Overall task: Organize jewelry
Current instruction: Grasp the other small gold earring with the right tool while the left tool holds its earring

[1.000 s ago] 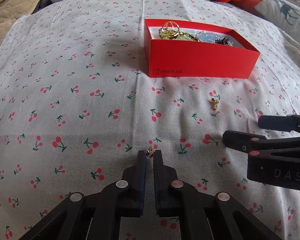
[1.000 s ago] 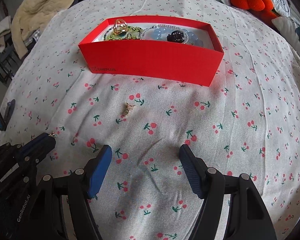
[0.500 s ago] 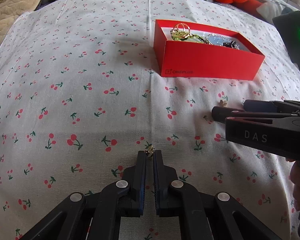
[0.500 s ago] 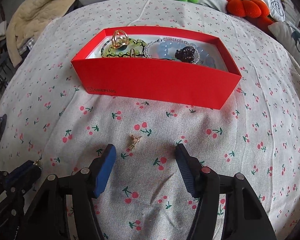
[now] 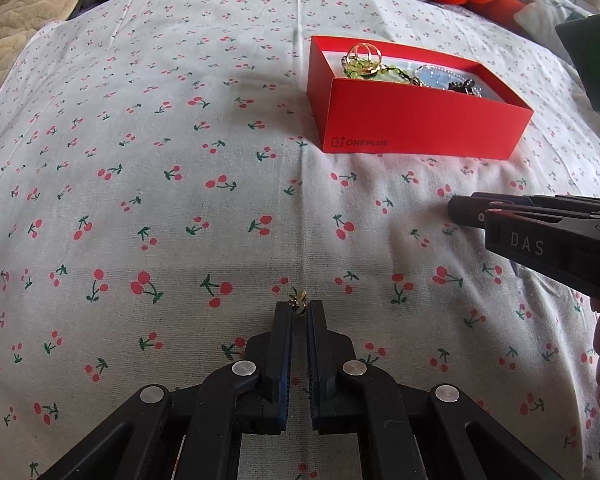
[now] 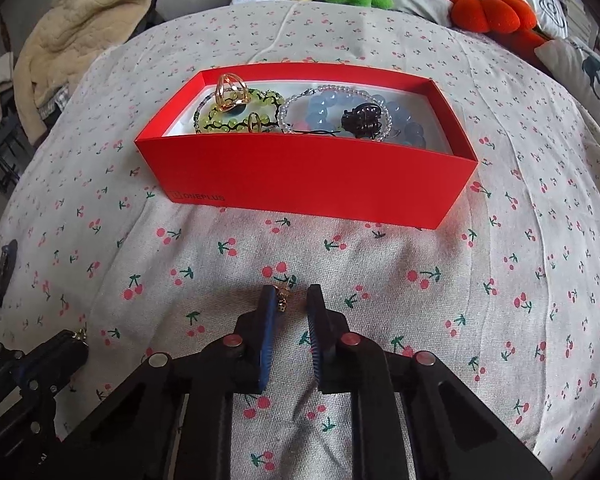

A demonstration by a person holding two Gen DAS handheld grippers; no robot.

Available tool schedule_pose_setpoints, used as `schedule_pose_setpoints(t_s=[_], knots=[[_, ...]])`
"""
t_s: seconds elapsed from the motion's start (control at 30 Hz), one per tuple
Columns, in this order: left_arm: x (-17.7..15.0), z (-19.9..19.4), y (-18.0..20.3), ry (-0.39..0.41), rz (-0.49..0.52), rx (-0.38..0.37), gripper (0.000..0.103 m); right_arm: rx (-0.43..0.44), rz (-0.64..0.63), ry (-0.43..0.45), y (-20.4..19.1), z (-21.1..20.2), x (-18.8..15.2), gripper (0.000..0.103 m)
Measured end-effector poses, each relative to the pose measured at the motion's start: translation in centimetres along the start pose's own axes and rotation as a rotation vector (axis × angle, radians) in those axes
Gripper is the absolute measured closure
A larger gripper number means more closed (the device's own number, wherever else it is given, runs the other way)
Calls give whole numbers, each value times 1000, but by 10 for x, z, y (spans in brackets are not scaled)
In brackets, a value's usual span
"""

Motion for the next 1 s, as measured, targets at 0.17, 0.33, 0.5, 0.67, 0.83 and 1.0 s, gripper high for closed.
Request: schedule_pose_setpoints(t_s=[0.17,0.33,0.5,0.67,0.83,1.0], knots=[[0,0,1,-1,0,-2,99,12,3,-8,2,-2,-2,99],[-1,0,1,-4,-8,-11,99,87,45,-30,8,-12,-6,100],[0,1,6,-2,-8,-22,99,148,121,-34,26,-26,-6,100],[2,2,15,-3,-3,-42,99,196,186,-18,46,-39,-2,100],[4,3,24,-4,6,-52,99,214,199,-24,52,-44,-2,98],[7,1,30,0,13,-54,99,208,134,-64,36,-35,-9,71]])
Point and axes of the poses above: each gripper's, at about its wrist camera, not at the fingertips, and z roughly the way its jaws point, y to its right, x to its top, the point moved 8 cm from there along z, roughly the way its jaws point, and after that the axes turned 1 degree about -x, right-handed, at the moved point
